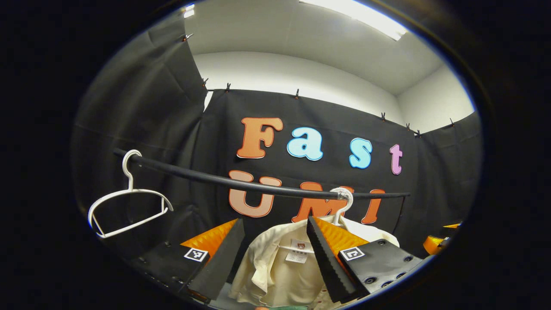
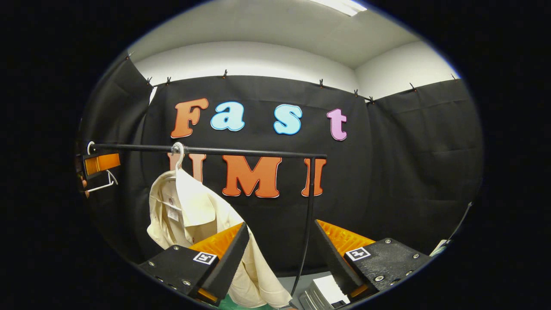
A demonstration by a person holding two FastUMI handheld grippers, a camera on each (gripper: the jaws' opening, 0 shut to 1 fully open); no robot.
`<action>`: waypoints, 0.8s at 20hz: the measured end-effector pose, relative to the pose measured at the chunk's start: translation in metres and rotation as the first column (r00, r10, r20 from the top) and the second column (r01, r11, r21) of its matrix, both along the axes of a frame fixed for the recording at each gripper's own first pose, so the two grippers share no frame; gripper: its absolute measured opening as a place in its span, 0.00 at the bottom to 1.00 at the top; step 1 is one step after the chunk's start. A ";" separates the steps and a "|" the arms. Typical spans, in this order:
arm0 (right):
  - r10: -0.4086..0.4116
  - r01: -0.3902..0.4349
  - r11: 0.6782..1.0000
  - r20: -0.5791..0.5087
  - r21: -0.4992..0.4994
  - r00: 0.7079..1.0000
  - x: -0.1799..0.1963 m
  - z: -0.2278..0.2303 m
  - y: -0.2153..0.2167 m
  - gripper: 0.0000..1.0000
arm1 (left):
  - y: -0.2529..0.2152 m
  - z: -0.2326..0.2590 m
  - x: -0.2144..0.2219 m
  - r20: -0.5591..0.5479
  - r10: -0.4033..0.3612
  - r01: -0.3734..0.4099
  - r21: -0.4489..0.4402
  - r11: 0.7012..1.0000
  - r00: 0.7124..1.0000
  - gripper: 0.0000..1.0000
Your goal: Grasp the clothes on the hanger with both hands and then place them into the laundry hamper below.
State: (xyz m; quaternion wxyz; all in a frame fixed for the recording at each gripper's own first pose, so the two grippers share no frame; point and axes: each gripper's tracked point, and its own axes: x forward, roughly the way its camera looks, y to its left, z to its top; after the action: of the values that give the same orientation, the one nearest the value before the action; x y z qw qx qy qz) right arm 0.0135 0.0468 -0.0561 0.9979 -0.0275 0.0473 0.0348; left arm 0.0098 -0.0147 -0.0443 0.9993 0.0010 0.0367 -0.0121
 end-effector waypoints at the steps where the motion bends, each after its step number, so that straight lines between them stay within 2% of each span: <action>1: 0.008 -0.008 1.000 -0.008 0.000 1.000 0.000 -0.005 0.005 0.93 | -0.001 -0.004 0.000 -0.007 -0.004 0.004 0.003 1.000 1.000 0.93; 4: 0.033 -0.033 0.999 -0.041 -0.007 0.999 0.000 -0.025 0.021 0.93 | -0.005 -0.023 0.000 -0.035 -0.013 0.013 -0.005 1.000 0.999 0.93; 5: 0.043 -0.044 0.999 -0.054 -0.009 0.998 0.000 -0.032 0.027 0.93 | -0.008 -0.030 0.000 -0.049 -0.018 0.018 -0.007 1.000 0.999 0.96; 7: 0.067 -0.068 0.998 -0.080 -0.009 0.994 0.000 -0.046 0.042 0.93 | -0.011 -0.045 -0.001 -0.080 -0.025 0.025 0.004 1.000 0.996 0.93; 9: 0.087 -0.089 0.996 -0.103 -0.010 0.991 0.003 -0.060 0.056 0.93 | -0.015 -0.059 0.000 -0.102 -0.034 0.036 0.018 0.999 0.994 0.99; 10: 0.100 -0.102 0.995 -0.120 -0.008 0.988 0.003 -0.068 0.063 0.93 | -0.017 -0.068 0.000 -0.115 -0.041 0.044 0.023 0.999 0.993 0.96; 13: 0.134 -0.135 0.991 -0.165 0.005 0.977 0.003 -0.092 0.088 0.94 | -0.015 -0.097 0.000 -0.169 -0.043 0.051 0.045 0.998 0.985 0.99; 16: 0.170 -0.167 0.985 -0.180 0.030 0.969 0.001 -0.102 0.113 0.93 | -0.008 -0.120 0.003 -0.207 -0.035 0.051 0.072 0.996 0.978 0.96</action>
State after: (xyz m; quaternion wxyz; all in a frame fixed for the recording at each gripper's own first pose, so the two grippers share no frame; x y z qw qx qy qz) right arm 0.0143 0.1595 -0.1585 0.9830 -0.0208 0.1355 0.1221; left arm 0.0125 -0.0227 -0.1646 0.9889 0.0392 0.1400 -0.0323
